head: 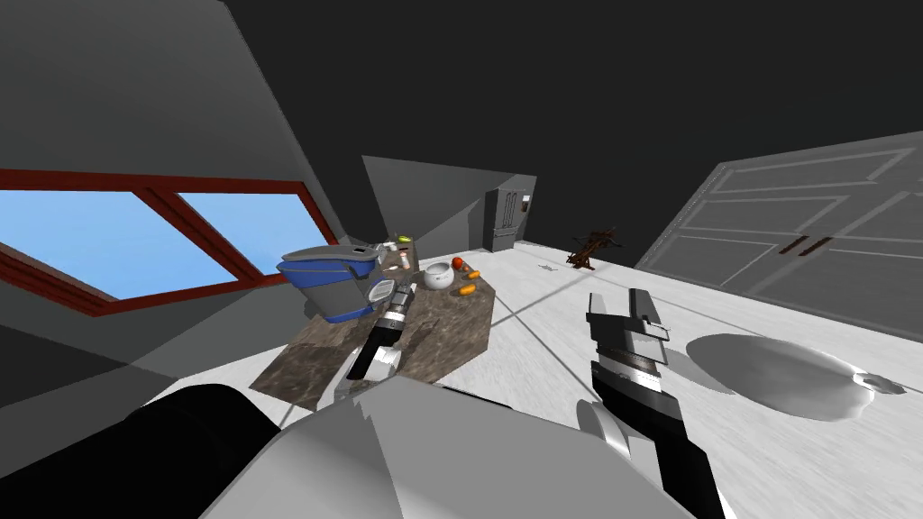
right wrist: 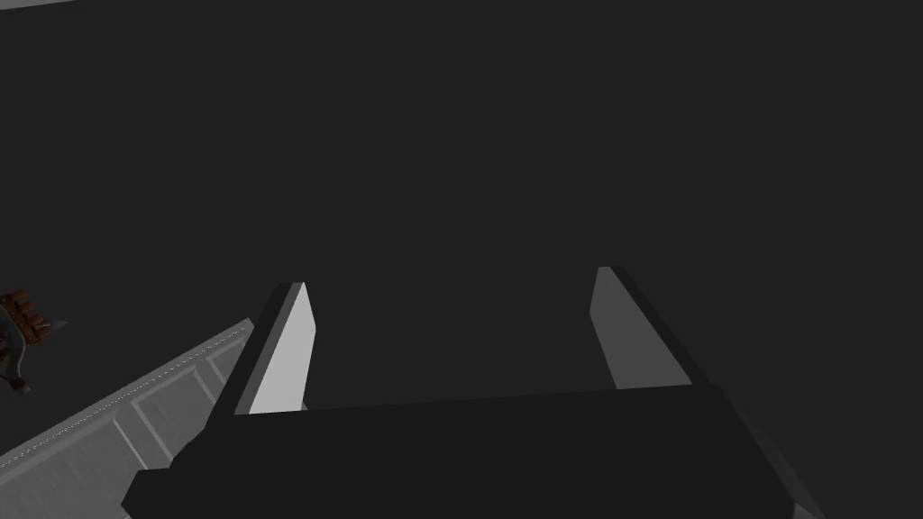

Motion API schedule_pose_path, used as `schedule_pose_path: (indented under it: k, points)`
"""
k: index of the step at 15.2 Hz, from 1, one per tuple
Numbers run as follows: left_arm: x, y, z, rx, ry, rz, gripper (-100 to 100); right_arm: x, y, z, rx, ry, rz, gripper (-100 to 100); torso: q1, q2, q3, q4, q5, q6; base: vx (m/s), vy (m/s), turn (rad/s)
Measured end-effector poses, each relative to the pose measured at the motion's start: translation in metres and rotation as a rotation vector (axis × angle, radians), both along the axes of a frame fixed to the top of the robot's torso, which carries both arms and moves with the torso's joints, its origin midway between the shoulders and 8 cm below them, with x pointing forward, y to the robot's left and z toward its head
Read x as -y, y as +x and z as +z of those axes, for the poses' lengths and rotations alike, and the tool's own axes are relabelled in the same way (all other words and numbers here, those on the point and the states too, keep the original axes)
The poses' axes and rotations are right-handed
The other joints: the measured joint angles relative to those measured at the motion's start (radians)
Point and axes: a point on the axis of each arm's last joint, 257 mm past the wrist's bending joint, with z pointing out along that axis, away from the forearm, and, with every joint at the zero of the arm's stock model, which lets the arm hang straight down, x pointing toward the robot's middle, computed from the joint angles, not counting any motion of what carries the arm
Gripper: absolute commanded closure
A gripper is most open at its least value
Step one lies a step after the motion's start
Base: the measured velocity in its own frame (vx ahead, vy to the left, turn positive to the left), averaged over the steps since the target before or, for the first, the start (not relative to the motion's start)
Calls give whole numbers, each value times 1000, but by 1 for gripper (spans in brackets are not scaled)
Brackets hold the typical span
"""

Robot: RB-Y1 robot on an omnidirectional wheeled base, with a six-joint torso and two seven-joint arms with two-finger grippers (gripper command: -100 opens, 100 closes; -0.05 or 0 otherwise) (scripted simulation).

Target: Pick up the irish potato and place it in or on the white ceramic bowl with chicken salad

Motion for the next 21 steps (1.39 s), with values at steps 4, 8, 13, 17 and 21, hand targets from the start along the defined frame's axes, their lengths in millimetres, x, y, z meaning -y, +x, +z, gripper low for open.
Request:
schedule_pose_path:
  k: [4, 8, 13, 17, 21]
  points:
    - [-24, 6, -10, -61, -20, 36, -100, 0, 0, 0, 0, 0, 0, 0, 0, 0, 0, 0, 0, 0, 20, -67, -152]
    - [-52, 10, -27, -134, -56, 84, -100, 0, 0, 0, 0, 0, 0, 0, -1, -1, 0, 0, 0, 0, 30, -69, -186]
    - [-84, 11, -43, -212, -104, 143, -100, 0, 0, 0, 0, 0, 0, 0, 0, 0, 0, 0, 0, 0, 22, -59, -158]
    - [-112, 7, -58, -269, -149, 192, -100, 0, 0, 0, 0, 0, 0, 0, 0, 0, 0, 0, 0, 0, 23, -50, -105]
    - [-134, 4, -70, -318, -193, 235, -100, 0, 0, 0, 0, 0, 0, 0, 1, 0, 0, 0, 0, -1, 31, -50, -150]
